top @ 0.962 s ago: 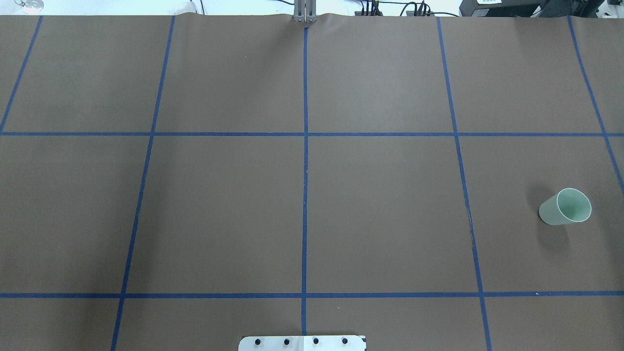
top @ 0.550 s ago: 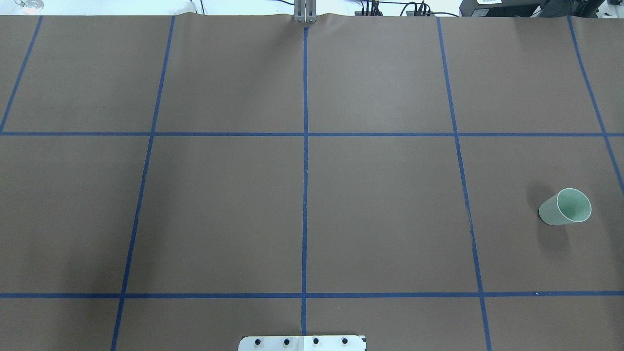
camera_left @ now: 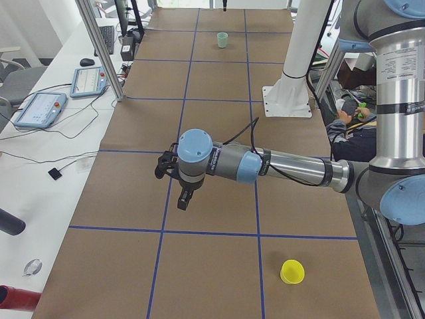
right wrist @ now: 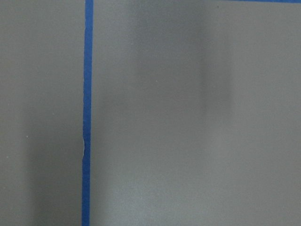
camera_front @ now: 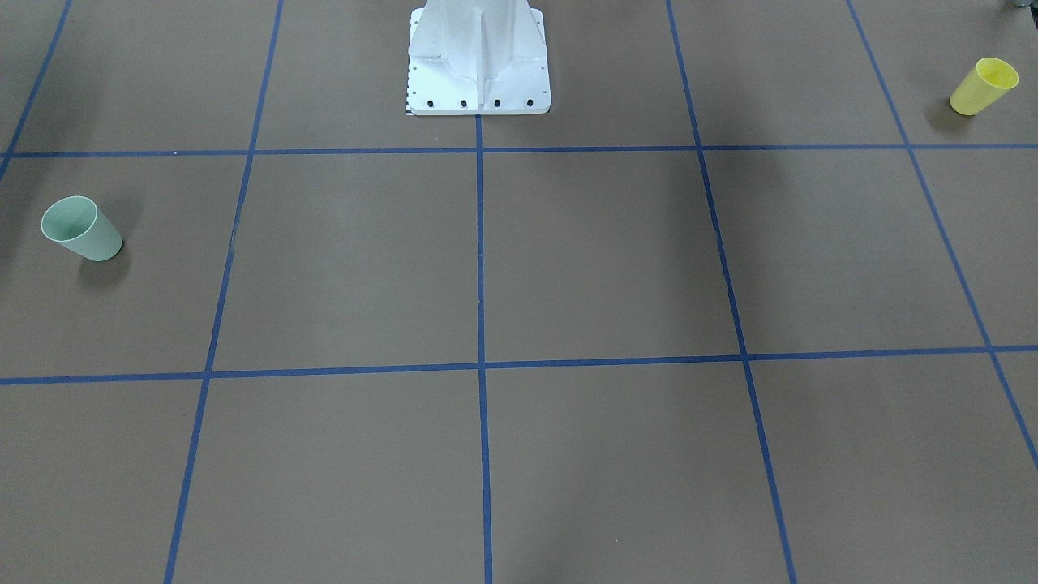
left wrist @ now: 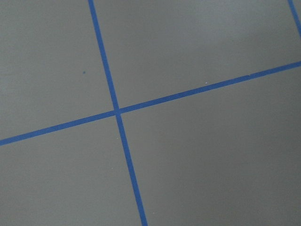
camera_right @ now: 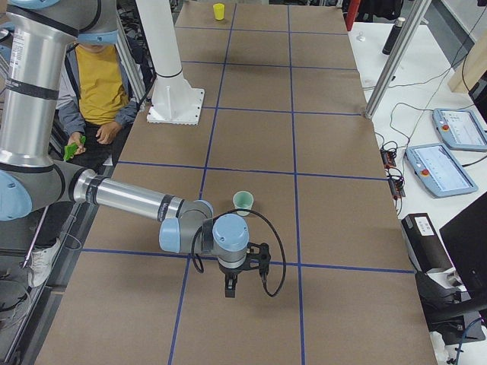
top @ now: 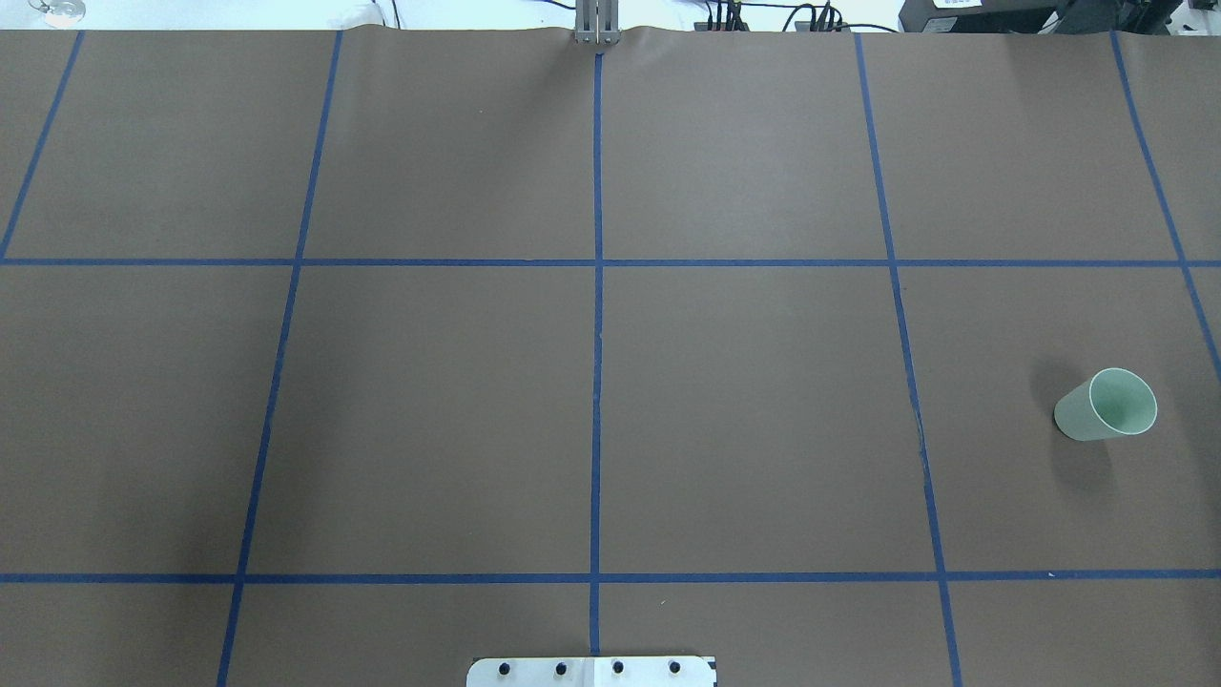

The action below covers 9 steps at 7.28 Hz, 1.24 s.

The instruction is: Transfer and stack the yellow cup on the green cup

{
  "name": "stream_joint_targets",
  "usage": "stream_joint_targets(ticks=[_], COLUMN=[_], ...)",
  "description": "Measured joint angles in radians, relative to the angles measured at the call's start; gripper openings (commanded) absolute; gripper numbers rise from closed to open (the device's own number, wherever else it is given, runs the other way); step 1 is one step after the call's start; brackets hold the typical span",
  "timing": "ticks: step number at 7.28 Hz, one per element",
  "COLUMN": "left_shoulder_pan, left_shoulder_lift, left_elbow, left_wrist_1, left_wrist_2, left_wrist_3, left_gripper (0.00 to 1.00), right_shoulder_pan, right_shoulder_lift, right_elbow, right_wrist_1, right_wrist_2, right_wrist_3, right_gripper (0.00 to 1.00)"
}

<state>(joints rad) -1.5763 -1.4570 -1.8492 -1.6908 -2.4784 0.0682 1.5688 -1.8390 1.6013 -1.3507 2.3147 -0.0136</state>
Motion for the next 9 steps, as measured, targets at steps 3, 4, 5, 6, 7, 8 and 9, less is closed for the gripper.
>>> stream_joint_targets(ticks=[3, 4, 5, 6, 7, 8, 9], left_shoulder_pan=[-0.001, 0.0, 0.0, 0.002, 0.007, 0.019, 0.046], left_shoulder_lift=[0.006, 0.012, 0.015, 0.015, 0.015, 0.016, 0.016], left_elbow=[-0.029, -0.046, -0.07, -0.087, -0.099, -0.109, -0.113], left_wrist_1=[-0.108, -0.12, -0.126, -0.129, -0.129, -0.127, -0.11], left_wrist_2=[0.018, 0.09, 0.196, 0.297, 0.41, 0.519, 0.629], left_wrist_3=[-0.194, -0.308, -0.447, -0.58, -0.713, -0.829, -0.934], left_gripper=[1.0, 1.0, 1.0, 1.0, 1.0, 1.0, 1.0], right_shoulder_pan=[0.0, 0.0, -0.001, -0.001, -0.001, -0.001, -0.001], right_shoulder_lift=[-0.008, -0.009, -0.008, -0.006, -0.004, -0.002, -0.001], right_elbow=[-0.015, -0.016, -0.016, -0.016, -0.016, -0.015, -0.015], right_wrist_1=[0.0, -0.001, -0.001, -0.001, -0.001, -0.001, -0.001], right_wrist_2=[0.034, 0.074, 0.097, 0.106, 0.109, 0.109, 0.107], right_wrist_3=[-0.002, 0.003, 0.007, 0.01, 0.012, 0.012, 0.012], right_gripper=[1.0, 1.0, 1.0, 1.0, 1.0, 1.0, 1.0])
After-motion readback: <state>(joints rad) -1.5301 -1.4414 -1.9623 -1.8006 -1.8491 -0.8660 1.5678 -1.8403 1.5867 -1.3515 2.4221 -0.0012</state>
